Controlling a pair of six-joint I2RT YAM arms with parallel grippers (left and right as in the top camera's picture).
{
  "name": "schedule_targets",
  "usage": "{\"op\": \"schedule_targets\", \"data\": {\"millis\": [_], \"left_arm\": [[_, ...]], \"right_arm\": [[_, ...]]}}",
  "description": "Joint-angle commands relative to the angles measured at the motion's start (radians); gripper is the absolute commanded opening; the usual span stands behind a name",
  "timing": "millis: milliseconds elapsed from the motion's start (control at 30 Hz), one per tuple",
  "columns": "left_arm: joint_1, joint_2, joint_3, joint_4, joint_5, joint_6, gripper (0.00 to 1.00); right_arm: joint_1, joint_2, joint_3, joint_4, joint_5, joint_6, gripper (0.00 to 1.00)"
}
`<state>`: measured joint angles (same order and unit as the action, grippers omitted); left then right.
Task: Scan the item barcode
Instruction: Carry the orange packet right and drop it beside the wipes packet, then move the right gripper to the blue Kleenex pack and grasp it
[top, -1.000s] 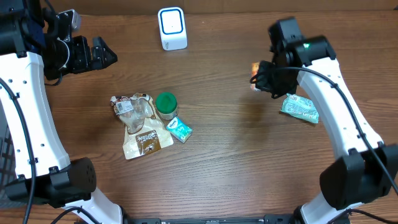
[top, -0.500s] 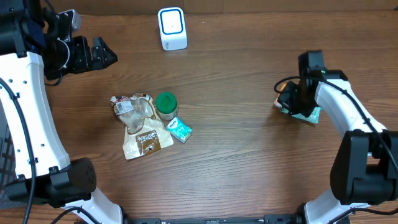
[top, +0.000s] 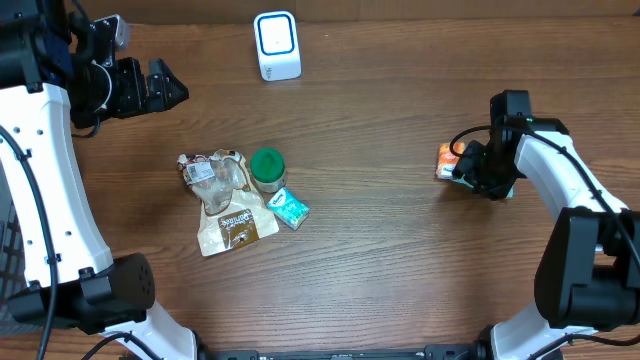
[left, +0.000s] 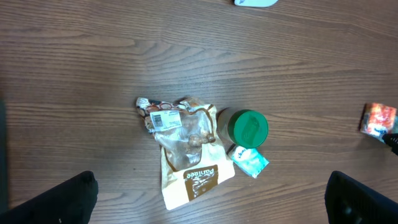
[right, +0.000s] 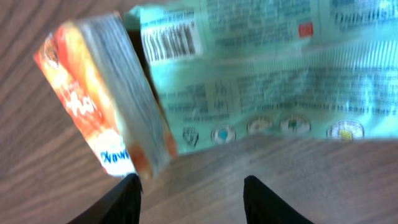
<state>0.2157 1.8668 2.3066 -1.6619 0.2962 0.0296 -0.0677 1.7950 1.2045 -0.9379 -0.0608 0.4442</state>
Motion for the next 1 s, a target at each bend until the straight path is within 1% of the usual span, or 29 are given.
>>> {"op": "schedule_targets", "data": {"millis": [0,100,167,333,400,467,533,667,733,767,867,933,967], "left_arm": [[-0.007,-0.008,0.016,-0.002,0.008,0.016,1.00],[-0.007,-0.008,0.016,-0.002,0.008,0.016,1.00],[-0.007,-0.008,0.016,-0.002,0.008,0.016,1.00],[-0.007,-0.008,0.016,-0.002,0.008,0.016,0.99],[-0.007,-0.008,0.016,-0.002,0.008,0.016,0.99],[-0.007,-0.008,0.016,-0.002,0.008,0.016,1.00],[-0.007,-0.008,0.016,-0.002,0.008,0.016,1.00],[-0.007,-0.008,0.016,-0.002,0.008,0.016,1.00],[-0.007,-0.008,0.016,-0.002,0.008,0.016,1.00],[-0.007,-0.008,0.016,-0.002,0.008,0.016,0.99],[-0.007,-0.008,0.016,-0.002,0.008,0.016,1.00],[-0.007,-0.008,0.016,-0.002,0.008,0.016,1.00],[-0.007,-0.008,0.016,-0.002,0.008,0.016,1.00]], "right_arm": [[-0.003,-0.009,0.077,-0.040,-0.013,-0.034,0.50],[-0.003,-0.009,0.138,-0.104,-0.013,-0.042,0.50],[-0.002,-0.009,0.192,-0.164,-0.028,-0.075,0.49],[0.023,-0.009,0.336,-0.328,-0.140,-0.190,0.49],[0.045,-0.009,0.356,-0.351,-0.204,-0.222,0.49],[0.080,-0.009,0.356,-0.351,-0.273,-0.241,0.48],[0.129,-0.009,0.351,-0.338,-0.301,-0.240,0.47],[0.257,-0.009,0.349,-0.296,-0.300,-0.221,0.40],[0.332,-0.009,0.344,-0.264,-0.299,-0.182,0.38],[0.370,-0.009,0.340,-0.243,-0.297,-0.158,0.34],[0.470,-0.009,0.318,-0.166,-0.292,-0.085,0.32],[0.526,-0.008,0.296,-0.109,-0.264,-0.020,0.27],[0.558,-0.008,0.281,-0.077,-0.241,0.027,0.23]]}}
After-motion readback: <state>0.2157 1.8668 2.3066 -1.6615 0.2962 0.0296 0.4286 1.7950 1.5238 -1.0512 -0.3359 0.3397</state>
